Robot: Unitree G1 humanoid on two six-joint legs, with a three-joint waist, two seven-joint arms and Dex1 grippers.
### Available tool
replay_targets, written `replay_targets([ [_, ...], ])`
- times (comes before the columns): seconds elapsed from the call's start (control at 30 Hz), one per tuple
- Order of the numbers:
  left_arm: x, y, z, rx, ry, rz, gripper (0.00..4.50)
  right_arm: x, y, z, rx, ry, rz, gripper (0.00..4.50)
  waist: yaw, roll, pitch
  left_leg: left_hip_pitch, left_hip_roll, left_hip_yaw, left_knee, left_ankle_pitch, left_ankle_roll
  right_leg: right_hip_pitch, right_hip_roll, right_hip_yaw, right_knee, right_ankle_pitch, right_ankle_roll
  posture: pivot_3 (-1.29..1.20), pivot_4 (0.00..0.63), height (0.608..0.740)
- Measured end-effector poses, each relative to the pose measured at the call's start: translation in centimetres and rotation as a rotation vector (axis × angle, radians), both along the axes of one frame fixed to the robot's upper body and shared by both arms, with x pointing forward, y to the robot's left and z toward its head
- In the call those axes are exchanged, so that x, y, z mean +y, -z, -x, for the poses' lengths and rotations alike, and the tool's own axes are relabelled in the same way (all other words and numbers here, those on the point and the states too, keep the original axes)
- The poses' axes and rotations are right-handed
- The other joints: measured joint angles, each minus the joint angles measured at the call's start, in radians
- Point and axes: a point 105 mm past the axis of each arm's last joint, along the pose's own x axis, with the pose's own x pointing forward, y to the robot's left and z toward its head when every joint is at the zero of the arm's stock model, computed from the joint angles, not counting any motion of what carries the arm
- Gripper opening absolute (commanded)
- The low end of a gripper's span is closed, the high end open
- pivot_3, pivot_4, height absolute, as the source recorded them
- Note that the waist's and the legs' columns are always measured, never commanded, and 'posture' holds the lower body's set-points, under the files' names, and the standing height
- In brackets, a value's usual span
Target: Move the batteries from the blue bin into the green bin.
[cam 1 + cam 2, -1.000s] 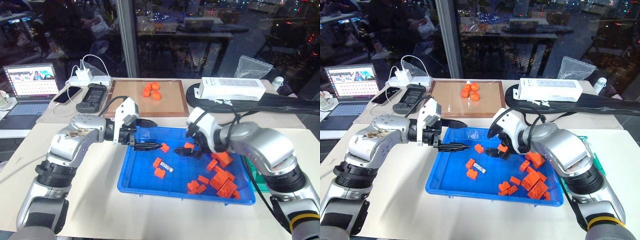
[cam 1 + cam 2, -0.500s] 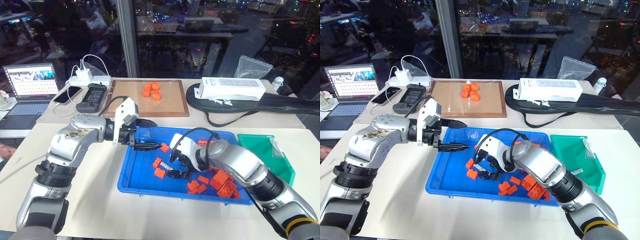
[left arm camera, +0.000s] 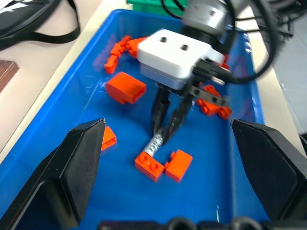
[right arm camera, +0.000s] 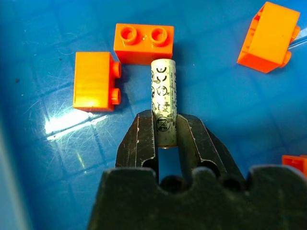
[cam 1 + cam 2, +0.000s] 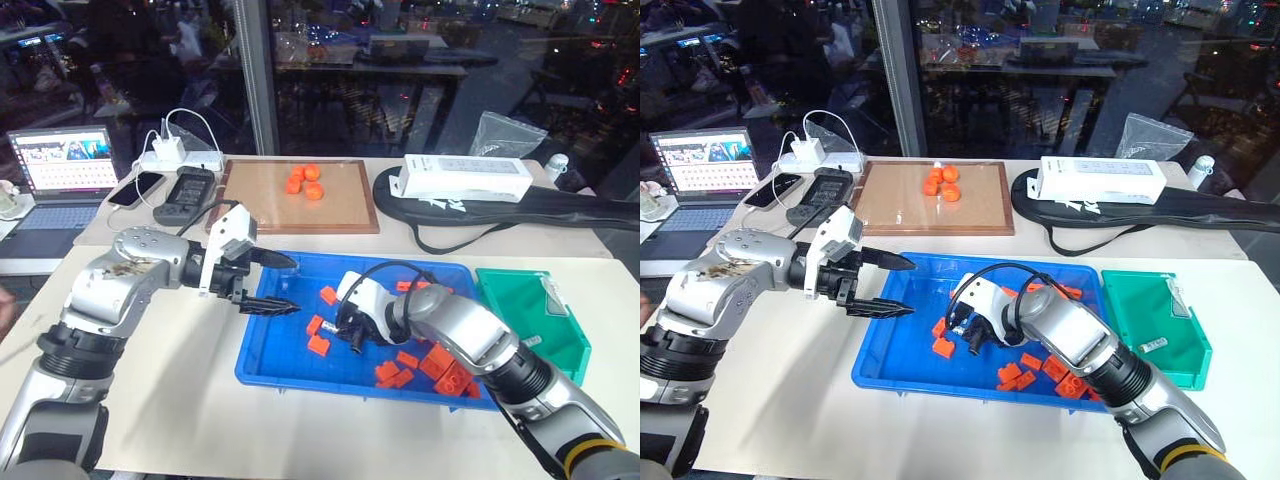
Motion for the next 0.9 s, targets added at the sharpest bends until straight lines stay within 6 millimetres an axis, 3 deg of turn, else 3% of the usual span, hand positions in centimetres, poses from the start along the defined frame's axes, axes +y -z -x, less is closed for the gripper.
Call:
replay_targets([
  [0.17, 0.3, -0.3, 0.3, -0.019, 0.030, -0.004, 4.50, -1.2, -2.1, -0.2, -0.023, 0.039, -0.045, 0.25, 0.000, 0.000, 0.000, 0.000, 0.000, 0.000, 0.000, 0.000, 0.000, 0.000, 0.000, 0.000, 0.000, 0.000, 0.000, 0.00, 0.150, 0.699],
  [0.3, 0.8, 0.0, 0.6, -0.019, 0.049, -0.023, 4.50, -3.4, -4.9, -0.1, -0.032, 0.082, -0.093, 0.25, 0.000, 0.000, 0.000, 0.000, 0.000, 0.000, -0.001, 0.000, 0.000, 0.000, 0.000, 0.000, 0.000, 0.000, 0.000, 0.00, 0.150, 0.699],
  [0.43, 1.1, 0.1, 0.9, -0.022, 0.069, -0.038, 4.50, -8.0, -8.3, -0.1, -0.075, 0.190, -0.090, 0.25, 0.008, 0.000, 0.001, -0.001, 0.000, 0.001, -0.001, 0.000, 0.000, 0.000, -0.002, 0.000, -0.002, 0.000, 0.000, 0.00, 0.150, 0.699],
  [0.57, 2.0, 0.3, 0.8, -0.041, 0.066, -0.088, 4.50, -15.3, -11.4, 0.3, -0.137, 0.412, -0.029, 0.25, 0.016, 0.000, 0.000, -0.001, 0.002, 0.002, -0.004, 0.000, 0.000, 0.001, -0.002, -0.001, -0.010, 0.000, -0.001, 0.00, 0.150, 0.699],
  [0.67, 2.2, 0.7, 0.5, -0.042, 0.063, -0.113, 4.50, -19.2, -11.3, 0.9, -0.119, 0.551, 0.022, 0.25, 0.017, 0.000, 0.000, -0.001, 0.003, 0.004, -0.003, 0.000, 0.000, 0.001, -0.002, -0.001, -0.010, 0.000, -0.002, 0.00, 0.150, 0.699],
  [0.9, 2.5, 0.7, -0.4, -0.072, 0.047, -0.154, 4.50, -22.8, -8.9, 2.2, -0.042, 0.690, 0.080, 0.25, 0.007, 0.001, 0.000, -0.001, 0.006, 0.007, -0.003, 0.000, 0.000, 0.000, 0.000, 0.000, -0.010, 0.000, -0.002, 0.00, 0.150, 0.699],
])
